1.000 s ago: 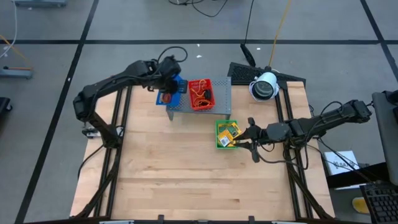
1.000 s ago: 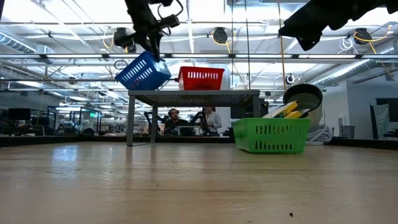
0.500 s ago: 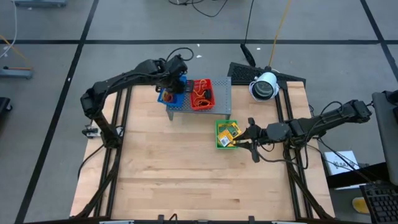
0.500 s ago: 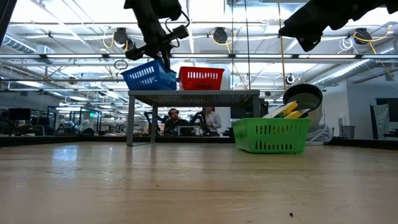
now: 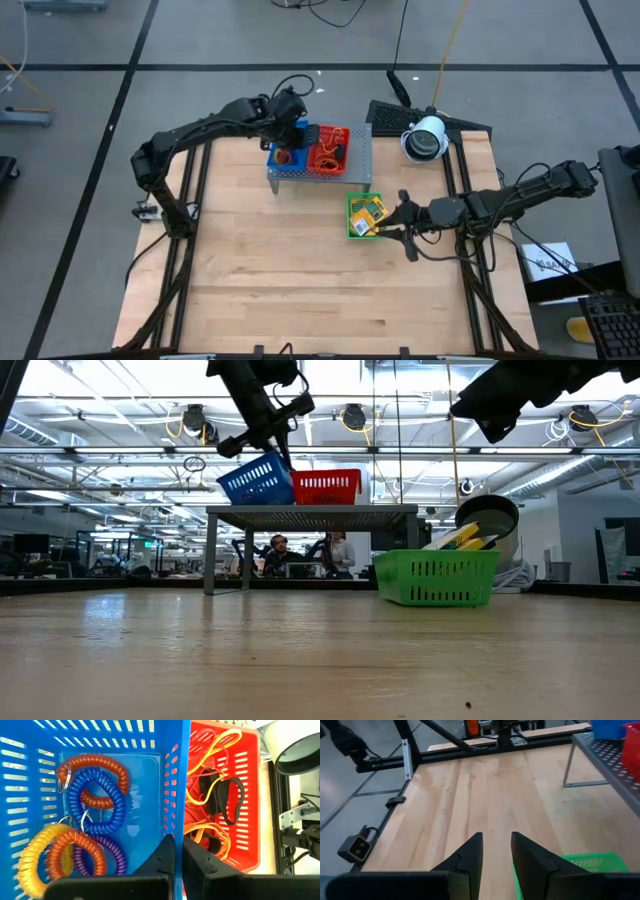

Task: Pick & Place Office Desk Supplies
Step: Put the blue bin on the shelf, then put the green bin on the shelf

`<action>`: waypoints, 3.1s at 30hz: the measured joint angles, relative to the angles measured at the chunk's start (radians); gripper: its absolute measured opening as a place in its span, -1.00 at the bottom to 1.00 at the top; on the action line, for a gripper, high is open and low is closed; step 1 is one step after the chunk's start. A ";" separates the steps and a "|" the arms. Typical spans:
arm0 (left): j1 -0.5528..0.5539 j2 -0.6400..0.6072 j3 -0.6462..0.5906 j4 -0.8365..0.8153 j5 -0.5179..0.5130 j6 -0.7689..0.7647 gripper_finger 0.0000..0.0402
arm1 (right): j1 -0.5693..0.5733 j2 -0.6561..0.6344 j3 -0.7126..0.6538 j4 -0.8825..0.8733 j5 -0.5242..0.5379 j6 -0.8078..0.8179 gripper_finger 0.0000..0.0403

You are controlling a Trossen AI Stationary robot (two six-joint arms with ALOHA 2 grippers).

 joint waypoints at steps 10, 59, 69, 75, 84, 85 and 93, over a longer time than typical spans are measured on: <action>0.001 0.000 0.000 -0.003 -0.031 0.008 -0.92 | 0.000 0.000 0.000 0.000 -0.041 0.001 -0.55; -0.118 0.000 0.000 0.294 0.244 0.399 -0.28 | -0.006 -0.011 0.003 0.002 -0.042 -0.053 -0.55; -0.393 0.000 0.000 0.274 0.099 0.765 -0.28 | 0.017 0.159 0.140 -0.341 -0.035 -0.081 -0.55; -0.482 -0.001 0.000 0.263 0.012 0.832 -0.28 | 0.010 0.376 0.215 -0.355 -0.041 -0.112 -0.55; -0.507 -0.001 0.000 0.182 -0.010 0.831 -0.28 | -0.028 0.515 0.251 -0.383 -0.037 -0.087 -0.55; -0.508 -0.001 0.000 0.170 -0.011 0.831 -0.28 | -0.036 0.522 0.251 -0.391 -0.037 -0.081 -0.55; -0.510 -0.001 0.000 0.121 -0.010 0.805 -0.28 | -0.093 0.541 0.252 -0.462 -0.013 -0.079 -0.55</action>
